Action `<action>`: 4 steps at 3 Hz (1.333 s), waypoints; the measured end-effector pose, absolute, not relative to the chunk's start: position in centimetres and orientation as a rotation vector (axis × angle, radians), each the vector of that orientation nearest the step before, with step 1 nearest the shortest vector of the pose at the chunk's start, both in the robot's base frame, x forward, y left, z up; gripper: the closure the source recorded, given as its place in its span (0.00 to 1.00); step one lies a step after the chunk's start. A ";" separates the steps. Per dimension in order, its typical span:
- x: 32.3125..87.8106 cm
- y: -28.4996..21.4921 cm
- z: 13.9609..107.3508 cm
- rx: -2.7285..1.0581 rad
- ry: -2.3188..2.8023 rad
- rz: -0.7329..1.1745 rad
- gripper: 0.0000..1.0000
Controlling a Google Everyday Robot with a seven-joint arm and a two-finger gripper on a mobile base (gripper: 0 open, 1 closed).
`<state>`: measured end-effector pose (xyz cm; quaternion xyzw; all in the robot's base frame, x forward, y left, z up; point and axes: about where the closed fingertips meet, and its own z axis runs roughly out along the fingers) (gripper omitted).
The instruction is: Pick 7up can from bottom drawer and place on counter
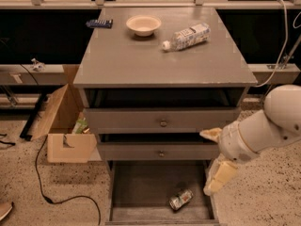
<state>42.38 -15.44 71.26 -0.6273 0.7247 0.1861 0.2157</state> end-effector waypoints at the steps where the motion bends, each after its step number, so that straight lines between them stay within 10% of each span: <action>1: 42.2 -15.3 65.3 -1.809 1.953 0.558 0.00; 4: 43.1 -15.3 54.0 -1.829 1.865 0.649 0.00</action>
Offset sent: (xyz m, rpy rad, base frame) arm 0.0060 -0.0042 -0.1865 0.0792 -0.0049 0.1443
